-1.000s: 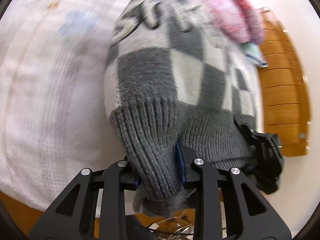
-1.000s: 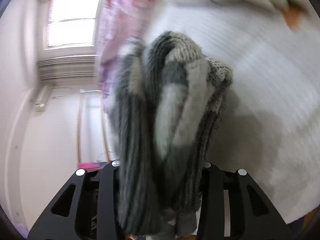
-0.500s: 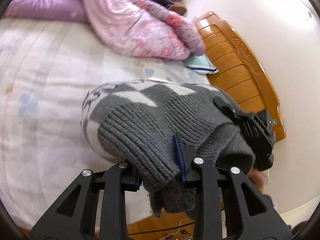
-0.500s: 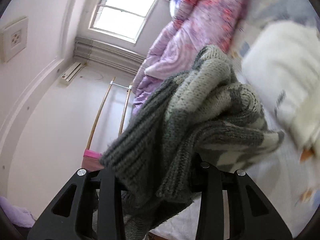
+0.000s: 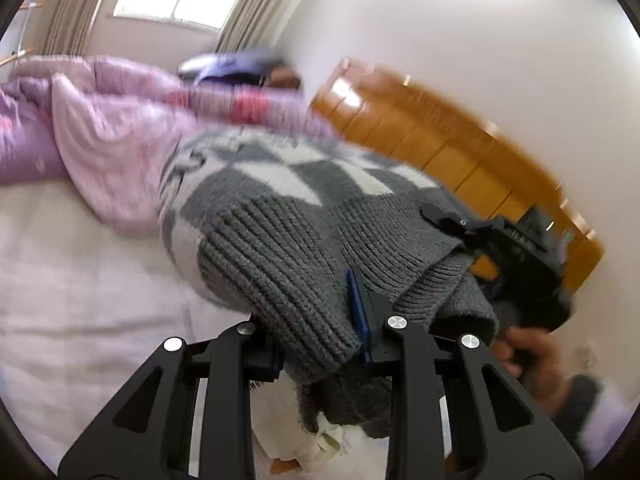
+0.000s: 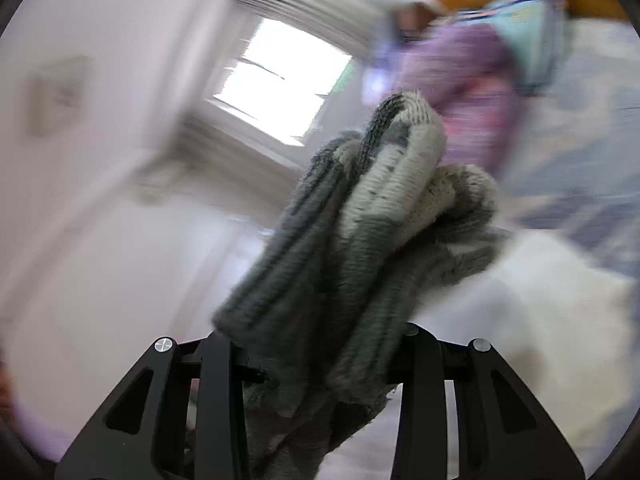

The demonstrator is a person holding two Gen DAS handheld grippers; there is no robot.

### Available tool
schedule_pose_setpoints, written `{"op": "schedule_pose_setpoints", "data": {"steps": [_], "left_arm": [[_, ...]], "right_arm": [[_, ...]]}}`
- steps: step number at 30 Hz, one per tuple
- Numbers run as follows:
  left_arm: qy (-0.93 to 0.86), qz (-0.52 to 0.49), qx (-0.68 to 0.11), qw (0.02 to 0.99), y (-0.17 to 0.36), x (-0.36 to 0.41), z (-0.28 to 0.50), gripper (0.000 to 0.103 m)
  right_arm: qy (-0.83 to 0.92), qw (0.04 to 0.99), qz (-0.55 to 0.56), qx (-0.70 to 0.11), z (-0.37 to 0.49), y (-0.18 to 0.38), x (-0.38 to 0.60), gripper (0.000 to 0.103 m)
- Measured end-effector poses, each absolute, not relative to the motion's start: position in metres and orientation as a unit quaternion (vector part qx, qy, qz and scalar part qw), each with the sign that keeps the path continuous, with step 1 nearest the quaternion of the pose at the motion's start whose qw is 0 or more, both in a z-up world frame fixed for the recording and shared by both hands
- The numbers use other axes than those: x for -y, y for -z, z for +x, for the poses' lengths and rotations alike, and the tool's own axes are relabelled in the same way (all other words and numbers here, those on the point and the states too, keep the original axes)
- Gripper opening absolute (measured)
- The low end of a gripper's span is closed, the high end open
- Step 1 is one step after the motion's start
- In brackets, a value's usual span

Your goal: Fold large clothes

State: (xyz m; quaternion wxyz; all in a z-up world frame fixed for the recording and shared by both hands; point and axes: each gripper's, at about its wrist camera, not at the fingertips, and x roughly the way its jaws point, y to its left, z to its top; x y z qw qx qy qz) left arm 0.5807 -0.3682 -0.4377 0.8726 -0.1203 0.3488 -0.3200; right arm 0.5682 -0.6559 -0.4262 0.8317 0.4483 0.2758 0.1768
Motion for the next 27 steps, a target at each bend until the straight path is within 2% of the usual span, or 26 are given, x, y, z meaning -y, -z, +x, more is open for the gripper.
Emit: {"op": "schedule_pose_setpoints", "data": {"steps": [3, 6, 8, 9, 10, 11, 12, 13, 15, 19, 22, 25, 27], "left_arm": [[0.313, -0.100, -0.455, 0.828, 0.531, 0.413, 0.589, 0.026], [0.310, -0.030, -0.496, 0.811, 0.576, 0.447, 0.571, 0.027], [0.308, -0.001, -0.501, 0.809, 0.592, 0.457, 0.554, 0.028], [0.300, -0.002, -0.500, 0.813, 0.594, 0.458, 0.551, 0.032], [0.292, -0.007, -0.504, 0.813, 0.598, 0.457, 0.551, 0.035], [0.291, -0.015, -0.513, 0.807, 0.600, 0.456, 0.553, 0.039], [0.291, -0.017, -0.526, 0.799, 0.602, 0.457, 0.556, 0.054], [0.286, -0.014, -0.537, 0.793, 0.602, 0.457, 0.558, 0.074], [0.261, -0.019, -0.541, 0.799, 0.594, 0.448, 0.561, 0.088], [0.241, -0.047, -0.553, 0.796, 0.581, 0.428, 0.565, 0.091], [0.208, -0.059, -0.561, 0.800, 0.581, 0.402, 0.575, 0.091], [0.174, -0.070, -0.563, 0.805, 0.573, 0.379, 0.584, 0.091], [0.153, -0.065, -0.559, 0.812, 0.565, 0.367, 0.591, 0.091]], "right_arm": [[-0.089, 0.817, 0.441, -0.361, 0.562, 0.490, 0.678, 0.033], [-0.007, 0.766, 0.449, -0.461, 0.551, 0.570, 0.692, 0.033], [0.014, 0.749, 0.479, -0.457, 0.536, 0.600, 0.703, 0.036], [0.020, 0.739, 0.496, -0.455, 0.531, 0.611, 0.707, 0.037], [0.024, 0.741, 0.492, -0.457, 0.530, 0.615, 0.708, 0.043], [0.031, 0.745, 0.479, -0.462, 0.534, 0.616, 0.709, 0.049], [0.043, 0.747, 0.463, -0.475, 0.537, 0.614, 0.708, 0.053], [0.055, 0.747, 0.451, -0.486, 0.539, 0.611, 0.708, 0.060], [0.089, 0.763, 0.391, -0.507, 0.537, 0.596, 0.699, 0.061], [0.152, 0.779, 0.261, -0.549, 0.545, 0.576, 0.677, 0.067], [0.175, 0.788, 0.191, -0.558, 0.547, 0.567, 0.651, 0.067], [0.178, 0.804, 0.152, -0.547, 0.544, 0.549, 0.624, 0.067], [0.172, 0.812, 0.137, -0.540, 0.543, 0.540, 0.608, 0.071]]}}
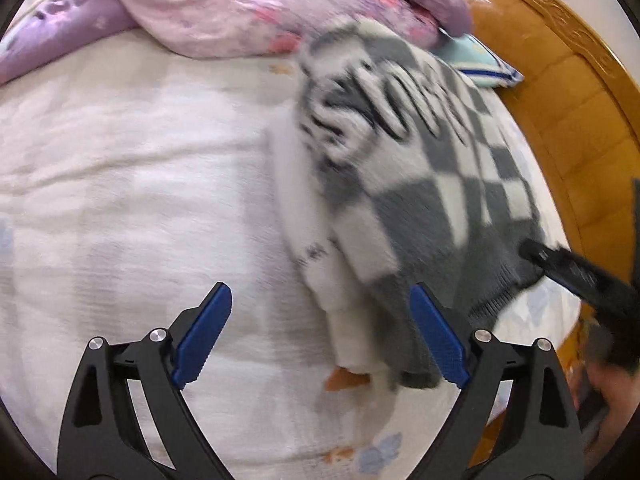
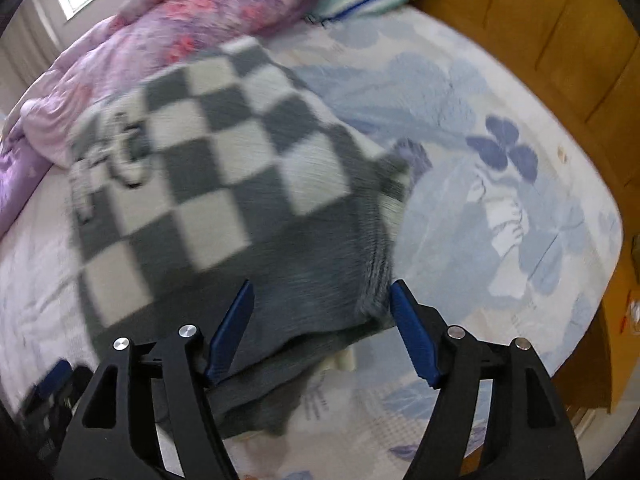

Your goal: Fold large clothes

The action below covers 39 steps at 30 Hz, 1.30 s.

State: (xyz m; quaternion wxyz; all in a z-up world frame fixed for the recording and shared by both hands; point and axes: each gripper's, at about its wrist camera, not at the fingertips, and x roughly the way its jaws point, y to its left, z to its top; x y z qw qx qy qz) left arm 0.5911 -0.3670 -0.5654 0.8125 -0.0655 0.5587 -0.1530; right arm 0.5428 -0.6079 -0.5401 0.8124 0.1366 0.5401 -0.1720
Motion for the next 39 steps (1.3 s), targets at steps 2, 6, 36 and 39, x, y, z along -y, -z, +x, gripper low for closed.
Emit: {"op": "schedule_pose_setpoints", "data": {"steps": [2, 6, 36, 39], "left_arm": [[0.135, -0.057, -0.551, 0.822, 0.556, 0.357, 0.595, 0.091], [0.122, -0.051, -0.538, 0.833, 0.536, 0.337, 0.599, 0.091], [0.121, -0.001, -0.413, 0.902, 0.330, 0.087, 0.437, 0.091], [0.124, -0.005, -0.400, 0.908, 0.297, 0.058, 0.410, 0.091]], "right_arm": [[0.154, 0.820, 0.131, -0.535, 0.546, 0.530, 0.586, 0.072], [0.119, 0.836, 0.114, -0.524, 0.546, 0.509, 0.540, 0.073], [0.048, 0.901, 0.067, -0.426, 0.395, 0.317, 0.266, 0.082], [0.041, 0.909, 0.066, -0.410, 0.370, 0.289, 0.240, 0.084]]}}
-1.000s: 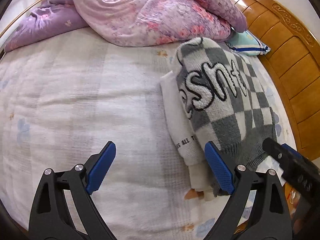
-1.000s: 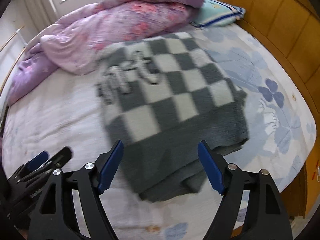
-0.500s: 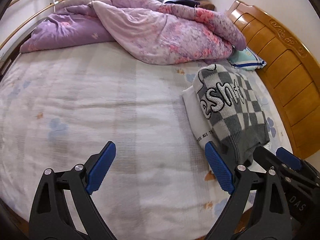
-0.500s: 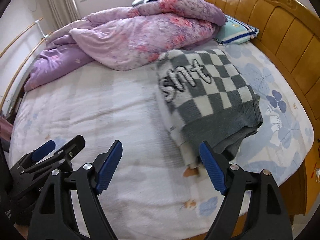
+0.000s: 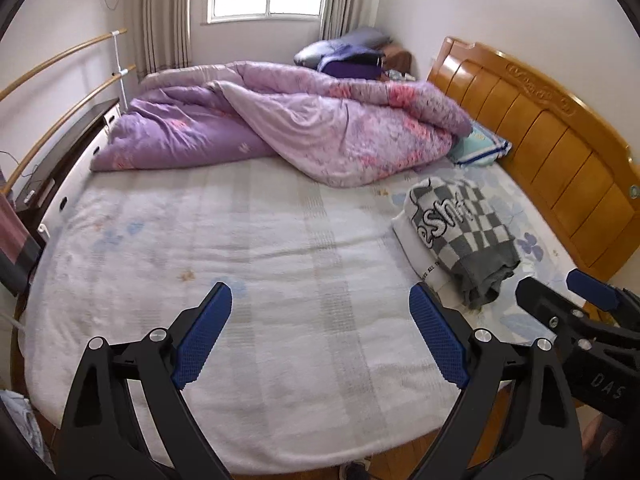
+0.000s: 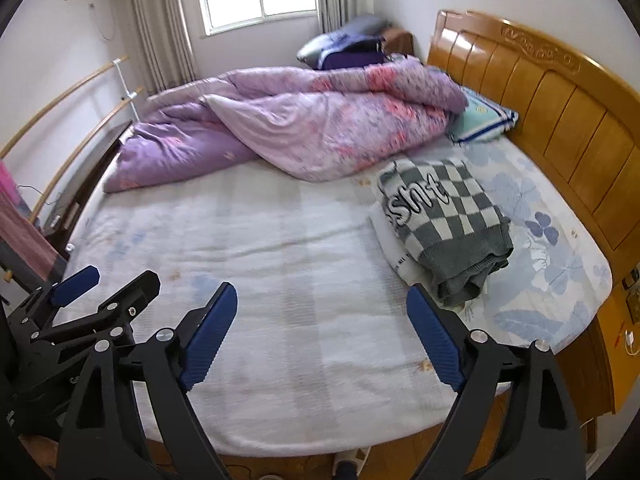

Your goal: Fold large clothes

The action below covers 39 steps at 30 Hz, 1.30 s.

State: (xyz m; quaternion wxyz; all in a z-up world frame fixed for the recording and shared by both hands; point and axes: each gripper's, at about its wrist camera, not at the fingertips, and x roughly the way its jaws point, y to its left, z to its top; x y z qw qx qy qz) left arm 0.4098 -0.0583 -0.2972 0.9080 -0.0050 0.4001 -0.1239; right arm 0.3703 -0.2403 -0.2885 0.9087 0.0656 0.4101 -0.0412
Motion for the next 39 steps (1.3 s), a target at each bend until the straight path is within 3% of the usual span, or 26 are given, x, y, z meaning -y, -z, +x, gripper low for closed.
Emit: {"op": "schedule_pose_setpoints", "data": {"steps": [8, 18, 39], "left_arm": [[0.124, 0.003, -0.342, 0.932, 0.201, 0.003, 0.339, 0.093], [0.112, 0.022, -0.307, 0.945, 0.120, -0.029, 0.296, 0.095], [0.085, 0.029, -0.256, 0.963, 0.041, -0.064, 0.236, 0.095]], "right_arm": [[0.026, 0.925, 0.065, -0.373, 0.310, 0.217, 0.187, 0.086], [0.005, 0.938, 0.064, -0.341, 0.267, 0.141, 0.154, 0.088], [-0.024, 0.956, 0.046, -0.288, 0.218, 0.069, 0.123, 0.090]]}}
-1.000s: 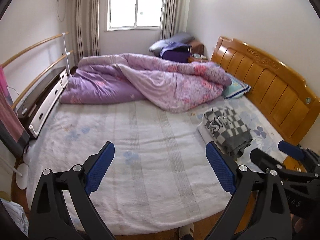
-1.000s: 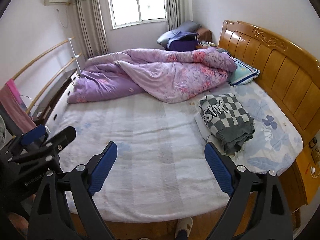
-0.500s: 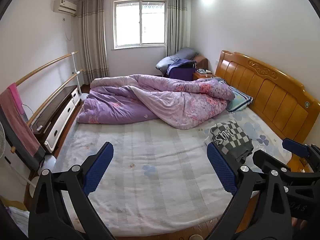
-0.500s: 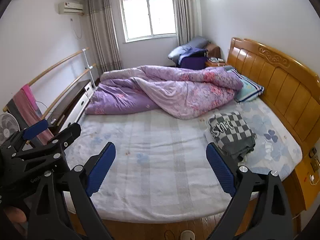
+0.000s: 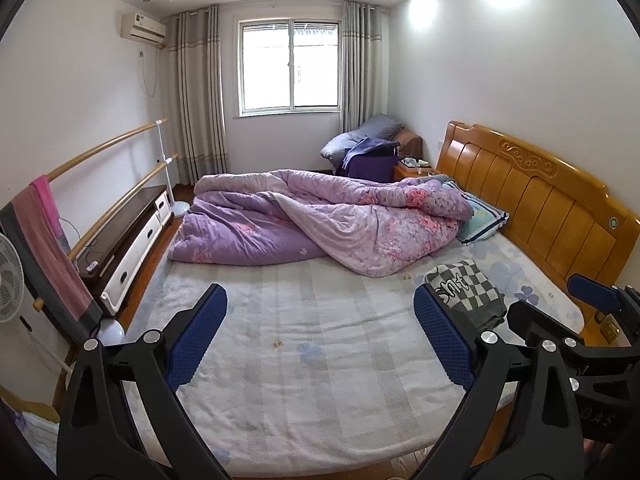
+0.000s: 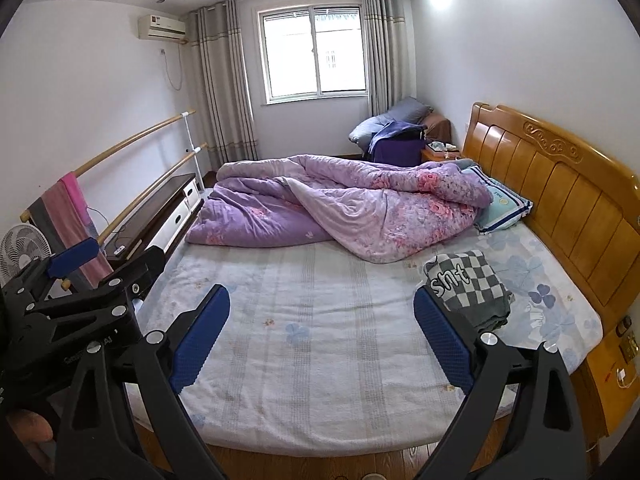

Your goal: Fold large clothes

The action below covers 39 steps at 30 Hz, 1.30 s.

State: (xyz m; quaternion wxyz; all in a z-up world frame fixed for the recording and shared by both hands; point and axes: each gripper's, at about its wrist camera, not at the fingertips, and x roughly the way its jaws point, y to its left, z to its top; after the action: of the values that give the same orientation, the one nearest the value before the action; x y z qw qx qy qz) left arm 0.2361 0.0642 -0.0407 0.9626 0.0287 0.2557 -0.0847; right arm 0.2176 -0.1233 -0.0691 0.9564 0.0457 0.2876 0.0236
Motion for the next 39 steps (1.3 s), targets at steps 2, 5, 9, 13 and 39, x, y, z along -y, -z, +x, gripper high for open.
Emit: {"op": "schedule_pose_setpoints", "data": {"steps": [2, 5, 9, 13, 39], "left_arm": [[0.088, 0.029, -0.255, 0.962, 0.039, -0.063, 0.233, 0.095], [0.092, 0.029, -0.254, 0.962, 0.038, -0.063, 0.228, 0.095], [0.091, 0.029, -0.253, 0.963, 0.036, -0.062, 0.227, 0.095], [0.092, 0.029, -0.249, 0.964, 0.035, -0.060, 0.226, 0.095], [0.085, 0.037, -0.240, 0.966, 0.023, -0.052, 0.230, 0.095]], "right_arm": [[-0.022, 0.956, 0.046, -0.287, 0.215, 0.069, 0.124, 0.090], [-0.020, 0.956, 0.047, -0.288, 0.212, 0.068, 0.125, 0.090], [-0.015, 0.957, 0.047, -0.285, 0.209, 0.066, 0.125, 0.090], [-0.014, 0.959, 0.045, -0.279, 0.205, 0.062, 0.123, 0.090], [-0.014, 0.961, 0.041, -0.273, 0.208, 0.061, 0.130, 0.090]]}}
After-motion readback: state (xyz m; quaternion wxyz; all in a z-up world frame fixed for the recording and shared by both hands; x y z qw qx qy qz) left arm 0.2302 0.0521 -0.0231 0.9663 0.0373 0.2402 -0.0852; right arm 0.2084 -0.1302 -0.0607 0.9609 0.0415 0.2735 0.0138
